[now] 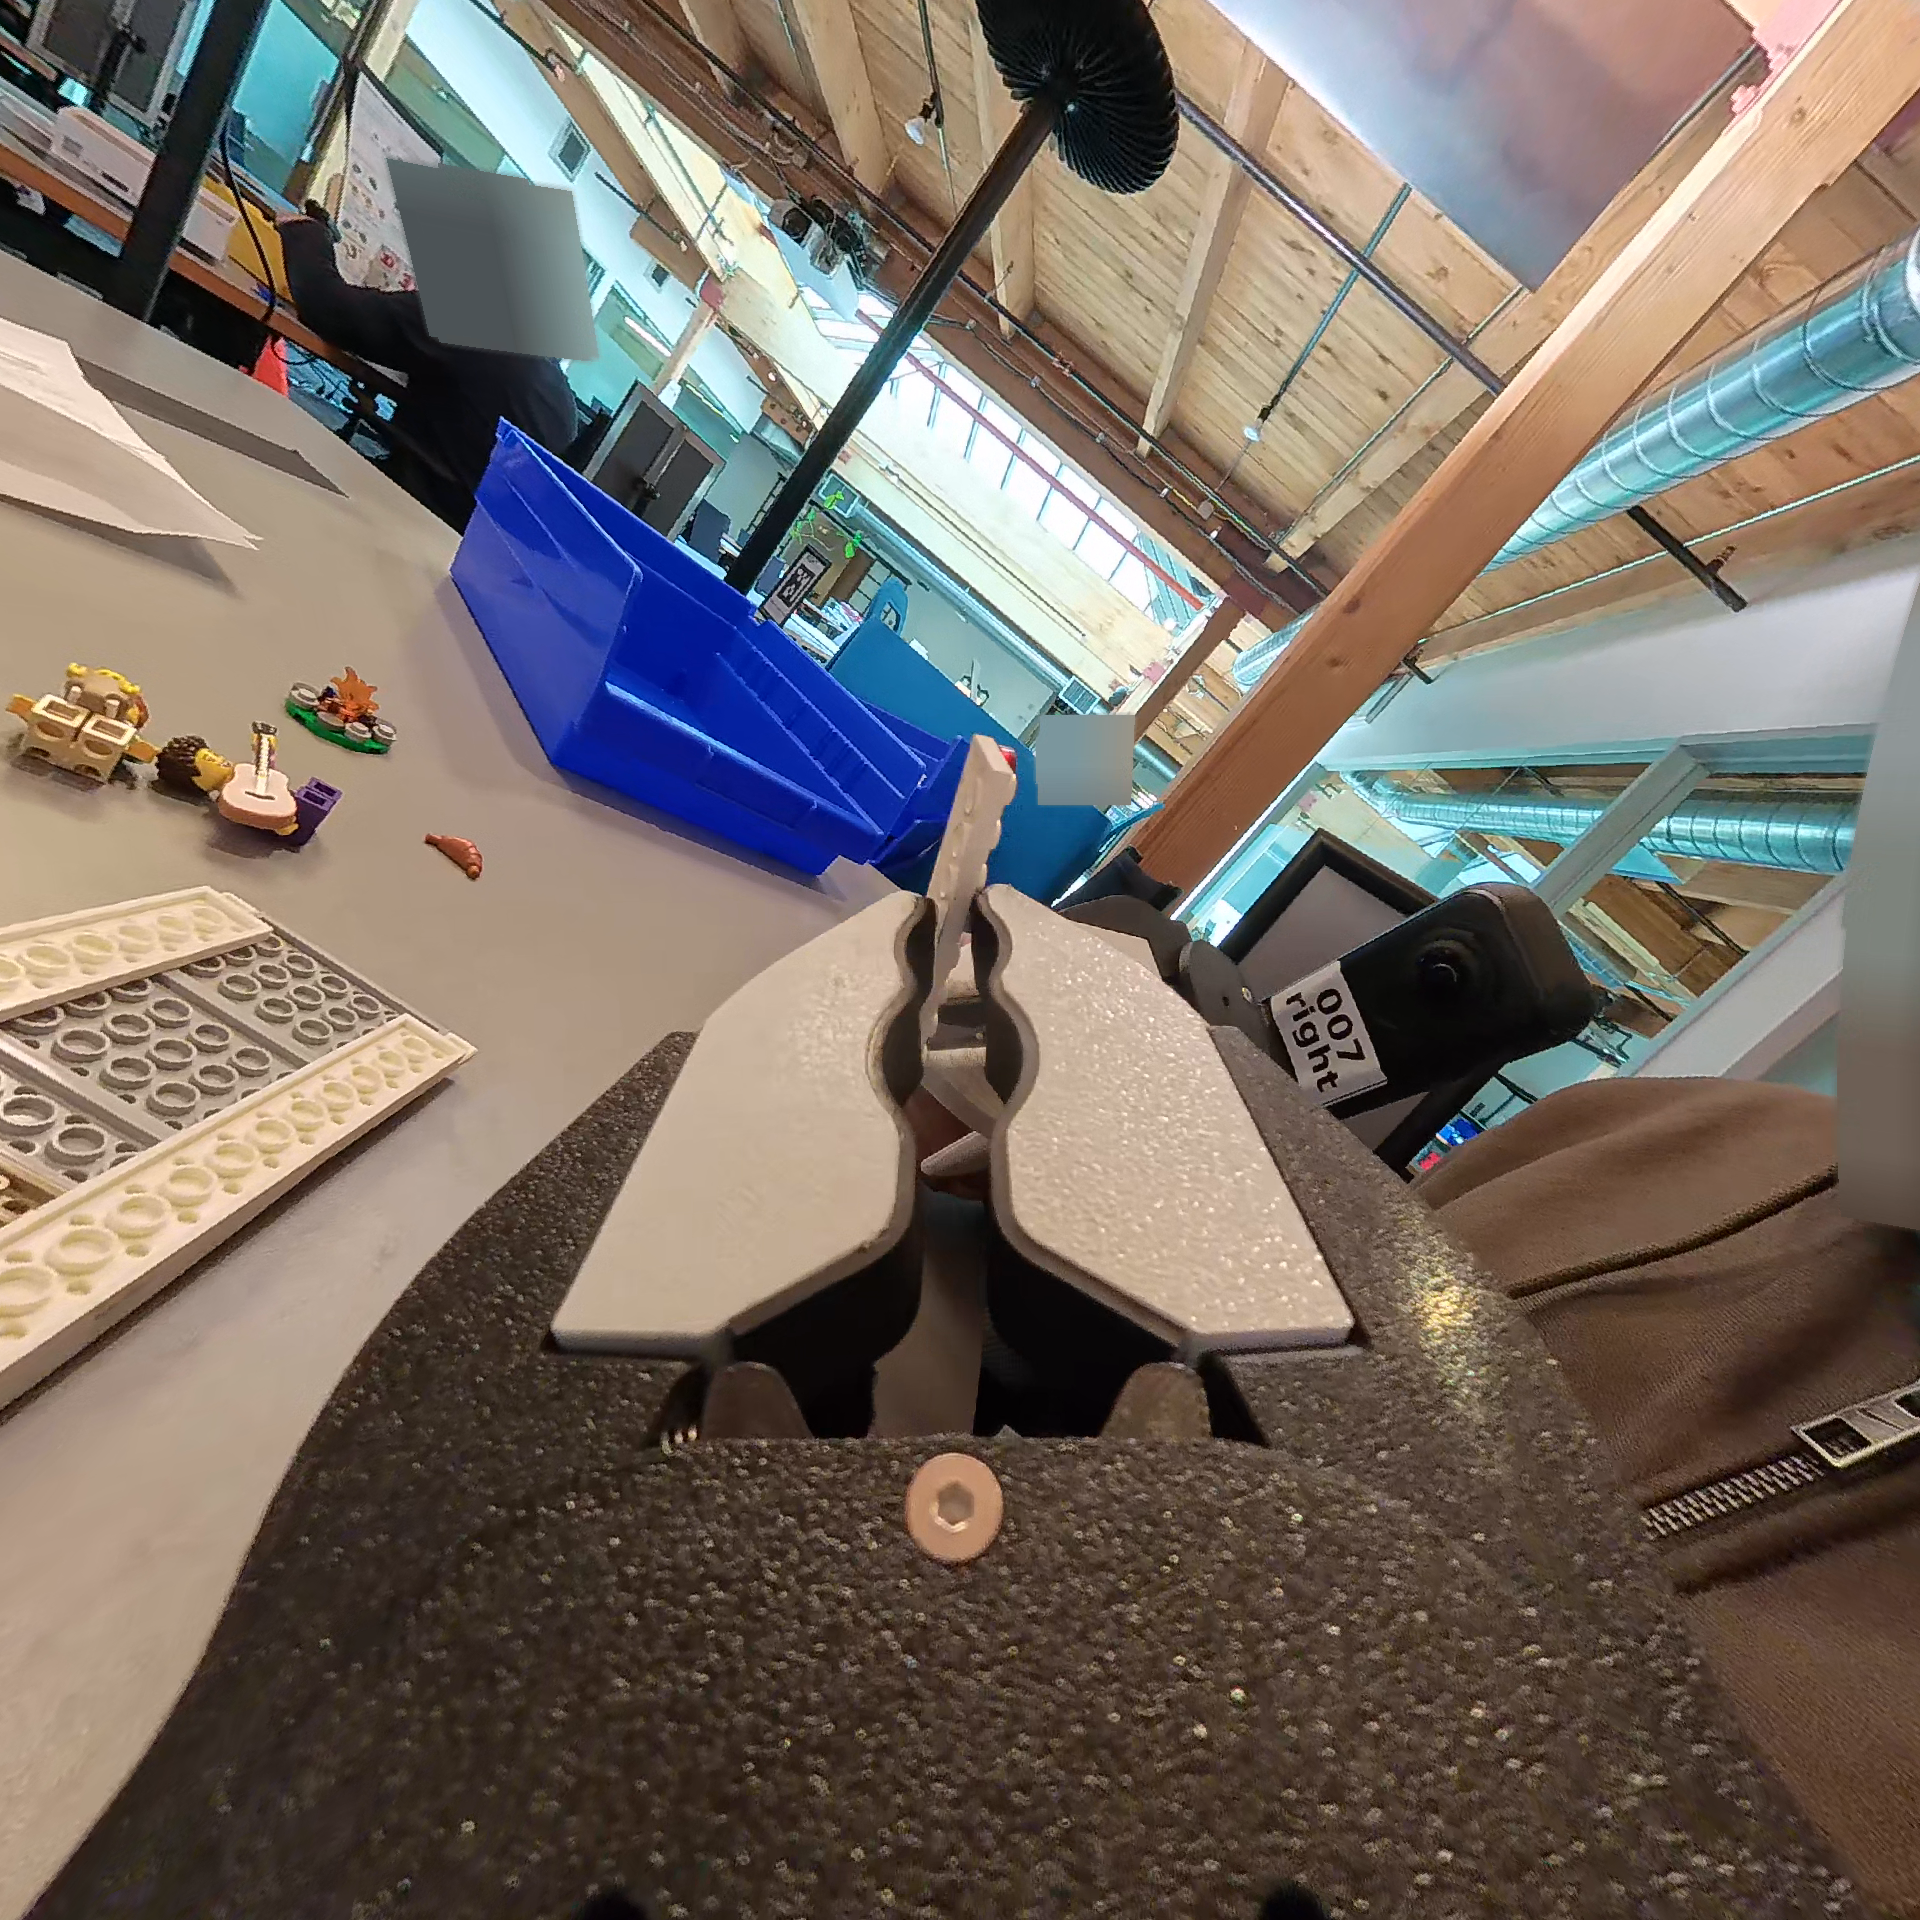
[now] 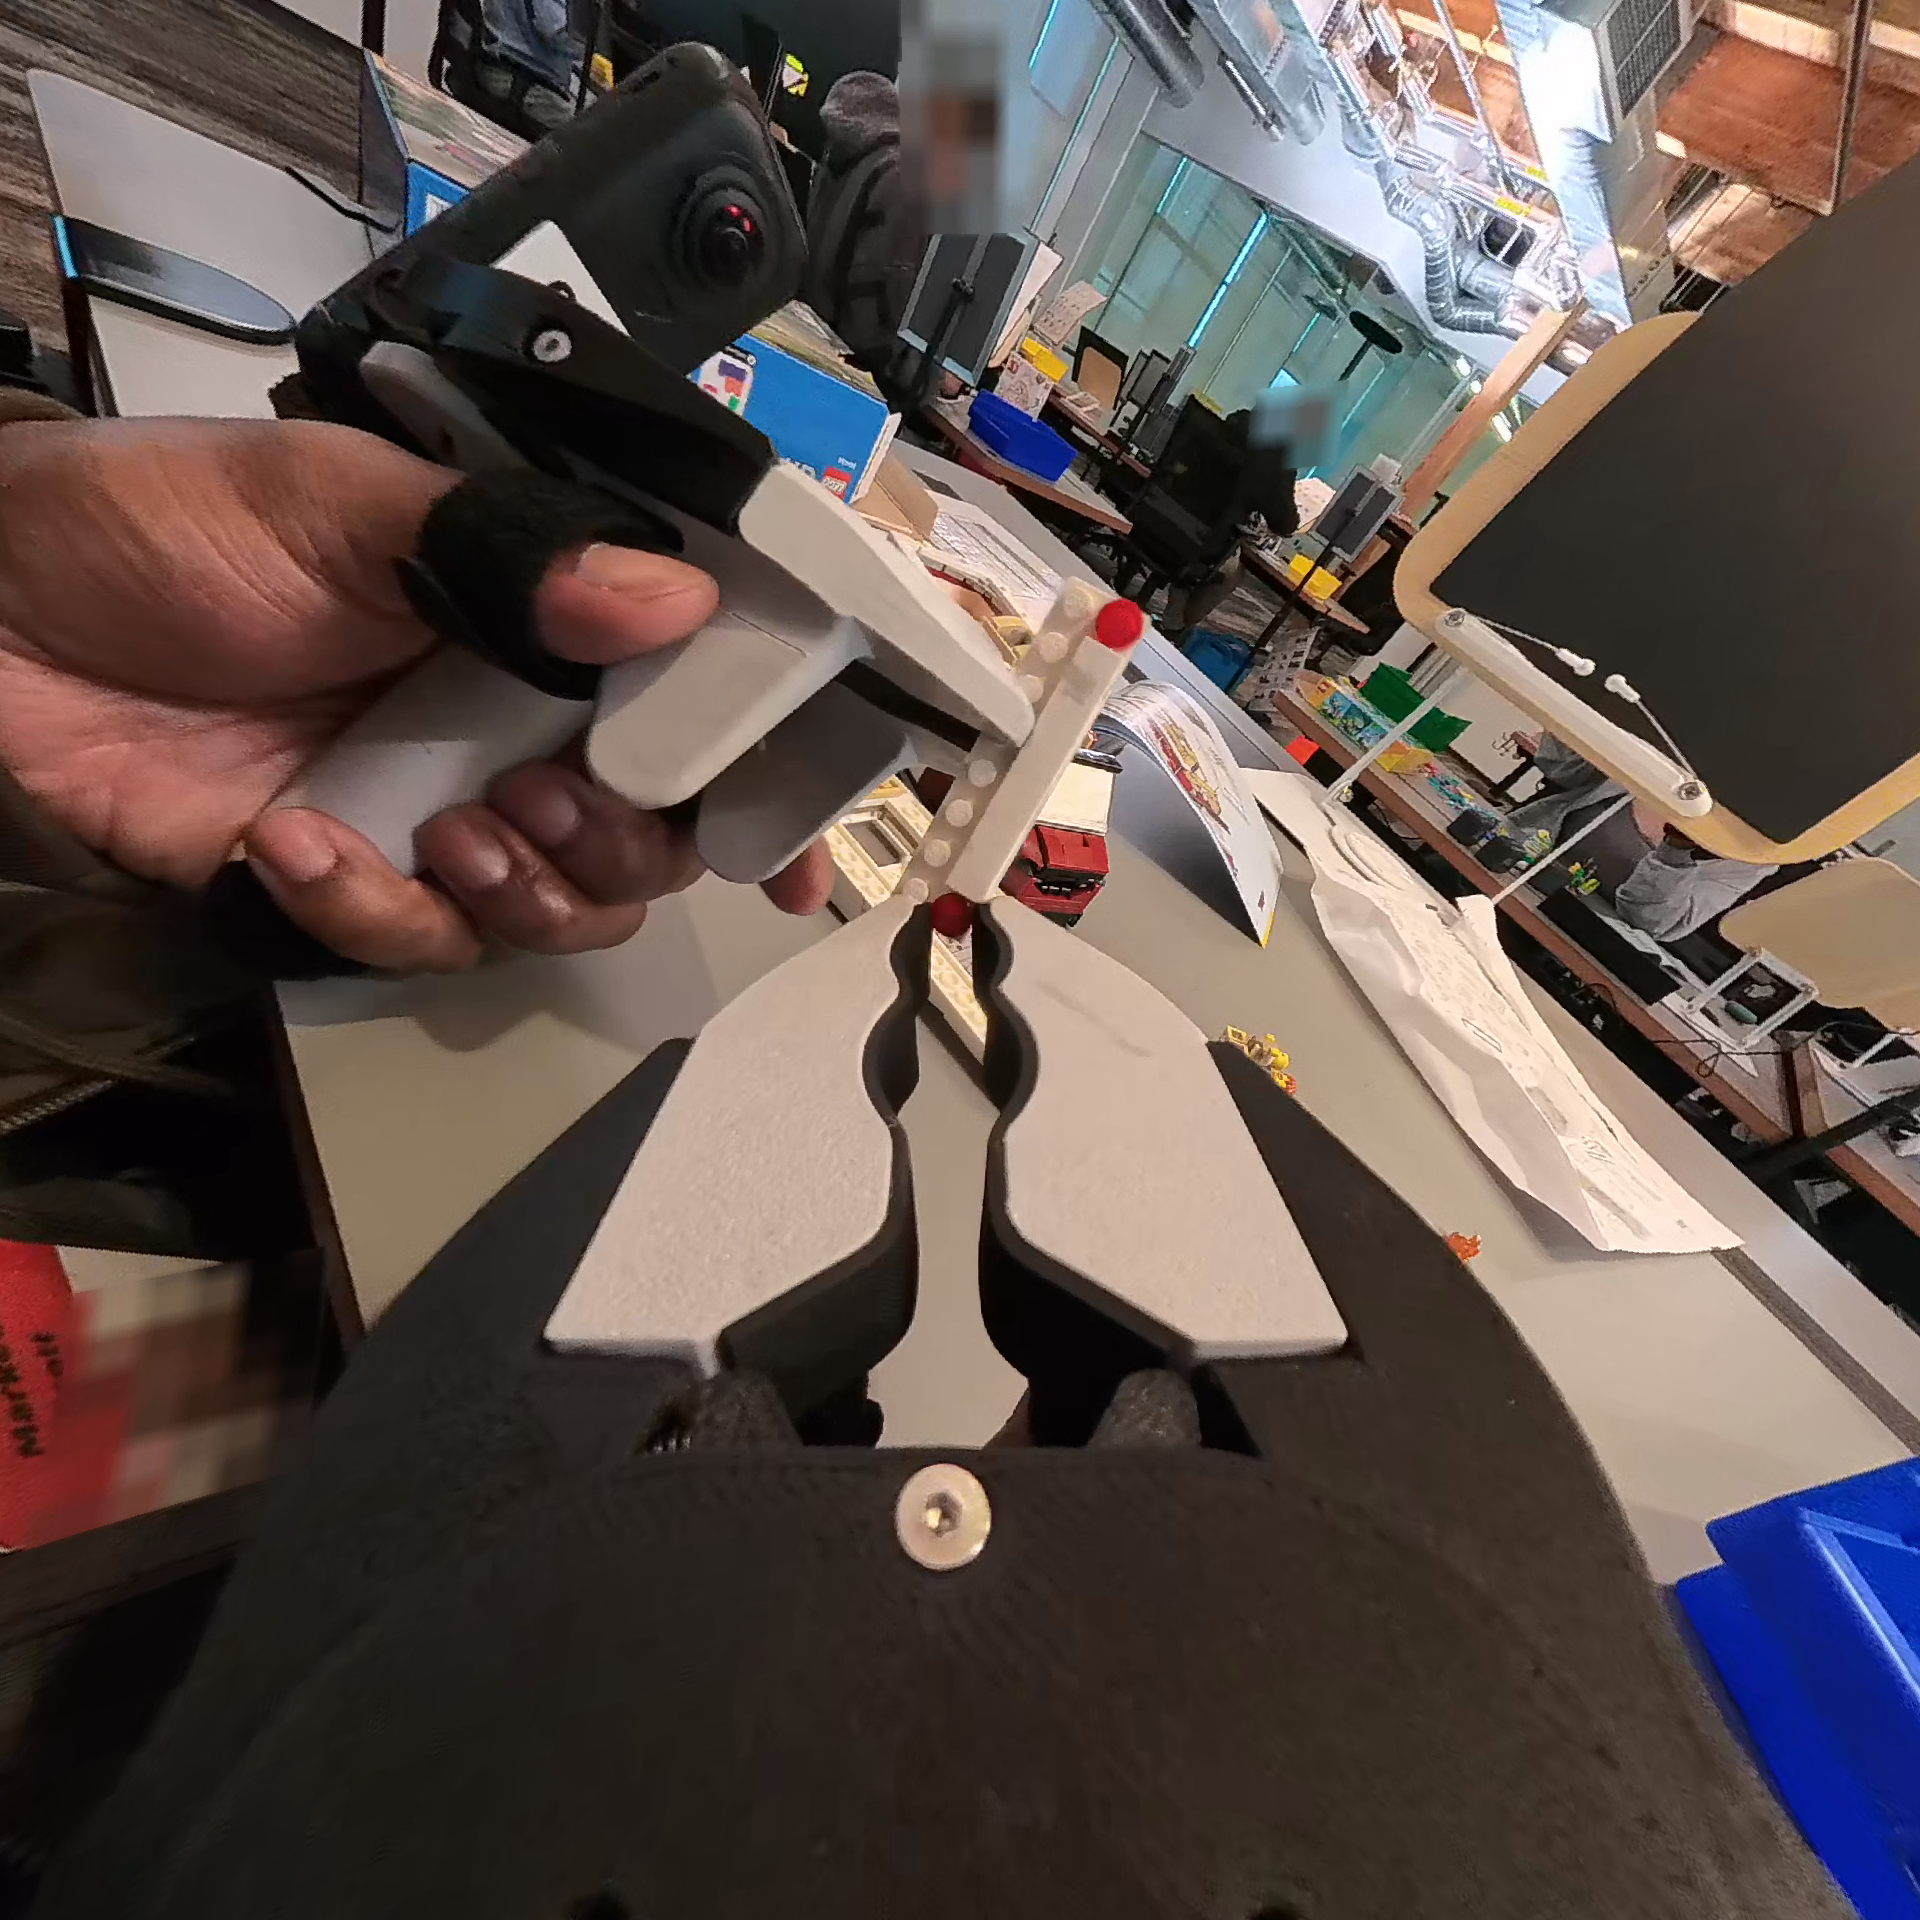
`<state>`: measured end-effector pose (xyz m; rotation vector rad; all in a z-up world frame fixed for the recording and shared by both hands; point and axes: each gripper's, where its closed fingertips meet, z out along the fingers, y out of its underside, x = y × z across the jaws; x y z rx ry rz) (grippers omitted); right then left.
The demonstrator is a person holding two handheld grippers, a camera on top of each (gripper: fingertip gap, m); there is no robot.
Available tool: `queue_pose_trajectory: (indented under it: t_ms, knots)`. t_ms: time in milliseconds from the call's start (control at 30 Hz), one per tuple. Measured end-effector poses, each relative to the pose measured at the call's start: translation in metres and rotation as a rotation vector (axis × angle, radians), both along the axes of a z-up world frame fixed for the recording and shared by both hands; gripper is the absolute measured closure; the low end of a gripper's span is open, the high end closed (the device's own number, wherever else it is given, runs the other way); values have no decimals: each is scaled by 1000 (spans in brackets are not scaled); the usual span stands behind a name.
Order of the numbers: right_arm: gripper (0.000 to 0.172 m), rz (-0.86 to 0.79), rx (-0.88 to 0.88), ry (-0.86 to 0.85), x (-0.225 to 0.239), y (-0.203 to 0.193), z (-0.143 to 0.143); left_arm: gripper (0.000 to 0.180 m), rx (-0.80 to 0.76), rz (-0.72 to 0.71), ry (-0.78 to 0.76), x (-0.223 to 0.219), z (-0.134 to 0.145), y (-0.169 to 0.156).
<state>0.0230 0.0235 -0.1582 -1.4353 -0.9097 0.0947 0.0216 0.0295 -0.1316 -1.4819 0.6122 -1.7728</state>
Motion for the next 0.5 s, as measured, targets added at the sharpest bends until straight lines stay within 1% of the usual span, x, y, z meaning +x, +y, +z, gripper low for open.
queue_pose_trajectory:
  t_ms: [167,267,367,500]
  knots:
    - [165,-5,10,-4,0,0,2,169,5,0,26,3,-2,-1]
    - [165,0,16,-8,-2,-1,3,171,17,-7,70,10,-7,-4]
    - [165,-8,25,-19,-2,-1,3,174,18,23,99,12,-10,-1]
    - [164,-47,34,-41,-1,2,1,174,-21,58,101,13,-12,3]
